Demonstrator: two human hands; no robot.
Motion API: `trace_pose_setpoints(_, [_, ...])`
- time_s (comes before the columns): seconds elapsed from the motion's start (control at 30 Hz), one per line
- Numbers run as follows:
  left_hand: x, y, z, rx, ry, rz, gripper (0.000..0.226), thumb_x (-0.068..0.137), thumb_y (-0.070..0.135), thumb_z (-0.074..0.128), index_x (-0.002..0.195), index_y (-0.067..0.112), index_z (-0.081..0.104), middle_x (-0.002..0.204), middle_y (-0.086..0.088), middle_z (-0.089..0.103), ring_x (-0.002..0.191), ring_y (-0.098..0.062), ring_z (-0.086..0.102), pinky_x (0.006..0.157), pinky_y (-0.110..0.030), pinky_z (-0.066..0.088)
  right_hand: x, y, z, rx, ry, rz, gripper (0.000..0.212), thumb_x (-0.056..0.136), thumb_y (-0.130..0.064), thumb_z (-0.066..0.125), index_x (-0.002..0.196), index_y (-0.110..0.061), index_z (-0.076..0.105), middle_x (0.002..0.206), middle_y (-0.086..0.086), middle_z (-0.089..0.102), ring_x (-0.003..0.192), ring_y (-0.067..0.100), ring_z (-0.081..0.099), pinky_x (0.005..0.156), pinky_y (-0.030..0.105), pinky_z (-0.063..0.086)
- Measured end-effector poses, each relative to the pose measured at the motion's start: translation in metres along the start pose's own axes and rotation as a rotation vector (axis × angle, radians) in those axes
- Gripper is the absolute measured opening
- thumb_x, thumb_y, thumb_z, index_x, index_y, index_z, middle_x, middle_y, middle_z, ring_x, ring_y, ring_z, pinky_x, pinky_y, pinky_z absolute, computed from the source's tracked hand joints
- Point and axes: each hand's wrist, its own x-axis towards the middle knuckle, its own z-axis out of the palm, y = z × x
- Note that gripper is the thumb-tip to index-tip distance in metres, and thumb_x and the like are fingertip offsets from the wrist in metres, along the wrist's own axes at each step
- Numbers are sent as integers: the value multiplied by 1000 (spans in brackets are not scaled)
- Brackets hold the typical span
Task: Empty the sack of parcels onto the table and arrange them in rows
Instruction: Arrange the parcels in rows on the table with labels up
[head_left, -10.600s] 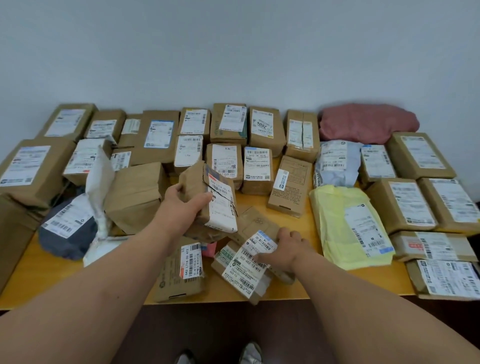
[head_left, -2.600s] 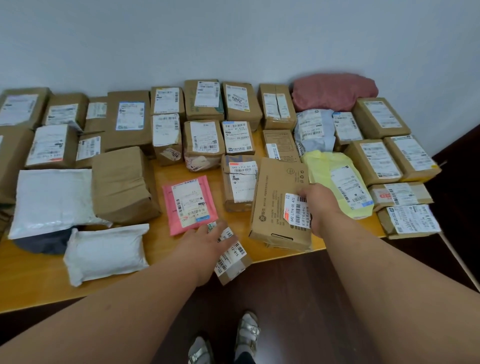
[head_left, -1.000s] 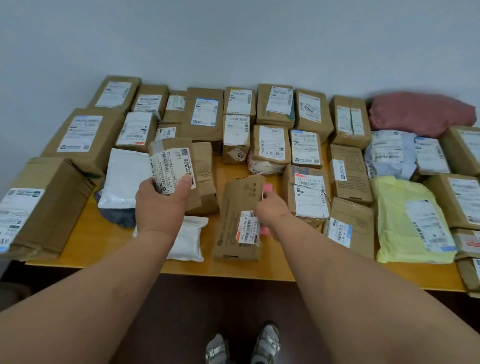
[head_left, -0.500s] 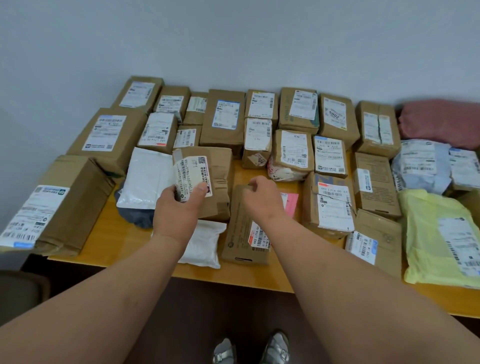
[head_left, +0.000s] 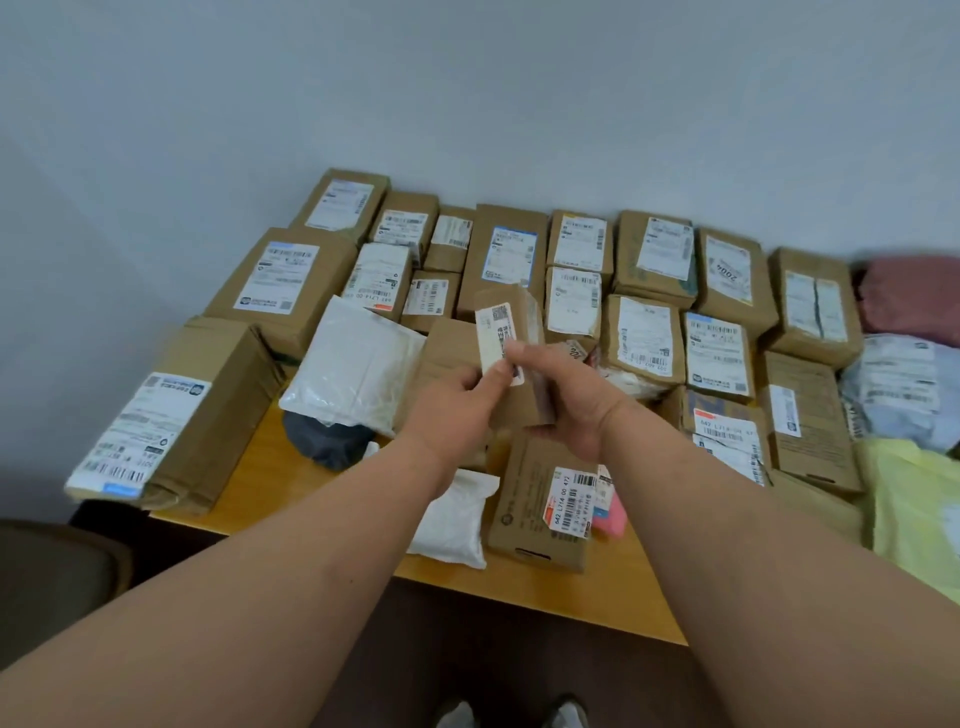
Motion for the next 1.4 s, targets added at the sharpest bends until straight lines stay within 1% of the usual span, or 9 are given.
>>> trace_pose_setpoints(0.13, [9, -5, -18, 237, 185, 79, 37, 101, 40, 49, 133, 23, 59, 113, 6, 63, 102, -12, 57, 81, -27, 43, 10, 2, -10, -216, 347, -30, 89, 73, -51, 79, 142, -21, 32, 127, 7, 59, 108, 28, 63, 86, 45, 58])
trace_pose_setpoints(0.27, [23, -29, -56, 381, 433, 17, 49, 96, 31, 57, 142, 16, 49, 133, -8, 54, 119, -26, 53, 96, -41, 47, 11, 8, -16, -722, 546, 96, 111, 73, -67, 70, 155, -26, 8, 152, 13, 32, 114, 41, 53, 98, 53, 48])
trace_pose_setpoints(0.43, [29, -54, -90, 497, 513, -170, 61, 94, 33, 59, 150, 19, 38, 152, -14, 33, 135, -36, 38, 107, -52, 42, 16, 9, -5, -1169, 638, -76, 81, 86, -56, 55, 151, -21, 23, 152, 12, 31, 139, 37, 28, 112, 52, 25])
trace_pose_setpoints(0.77, [52, -73, -133, 582, 467, -274, 78, 88, 33, 65, 154, 21, 26, 158, -10, 28, 143, -33, 28, 112, -50, 32, 46, -6, 53, -1217, 377, -213, 47, 94, -36, 49, 139, -24, 47, 141, 4, 42, 130, 30, 35, 107, 45, 30])
trace_pose_setpoints(0.9, [63, -70, -151, 541, 391, -361, 78, 86, 32, 68, 152, 21, 27, 142, -10, 48, 129, -36, 47, 106, -53, 40, 59, -4, 77, -1192, 402, -214, 43, 94, -33, 49, 136, -24, 51, 142, 4, 43, 132, 30, 32, 107, 46, 29])
trace_pose_setpoints(1.07, [51, -55, -149, 504, 261, -90, 37, 92, 15, 55, 128, 26, 56, 96, 6, 62, 86, -15, 60, 72, -33, 54, 65, -2, 108, -1122, 426, -264, 37, 95, -37, 49, 126, -19, 58, 131, 5, 52, 125, 28, 41, 103, 43, 34])
trace_pose_setpoints(1.17, [38, -37, -135, 516, 156, 109, 39, 96, 17, 53, 133, 30, 58, 106, 6, 69, 95, -14, 64, 83, -36, 57, 64, -10, 126, -784, 428, -278, 45, 94, -52, 53, 121, -17, 60, 110, 0, 58, 107, 20, 55, 79, 31, 41])
trace_pose_setpoints(1.27, [36, -22, -122, 526, 24, 192, 35, 99, 22, 54, 132, 29, 61, 106, 4, 71, 99, -15, 64, 90, -36, 54, 65, -21, 141, -457, 357, -156, 71, 85, -62, 61, 135, -13, 50, 123, 3, 59, 109, 20, 57, 83, 32, 46])
trace_pose_setpoints(1.4, [32, -16, -122, 454, -91, 161, 29, 96, 19, 56, 122, 25, 68, 106, 2, 71, 100, -16, 63, 92, -36, 54, 63, -31, 140, -625, 449, -11, 35, 92, -16, 57, 125, -5, 50, 113, 10, 59, 92, 23, 54, 63, 27, 36])
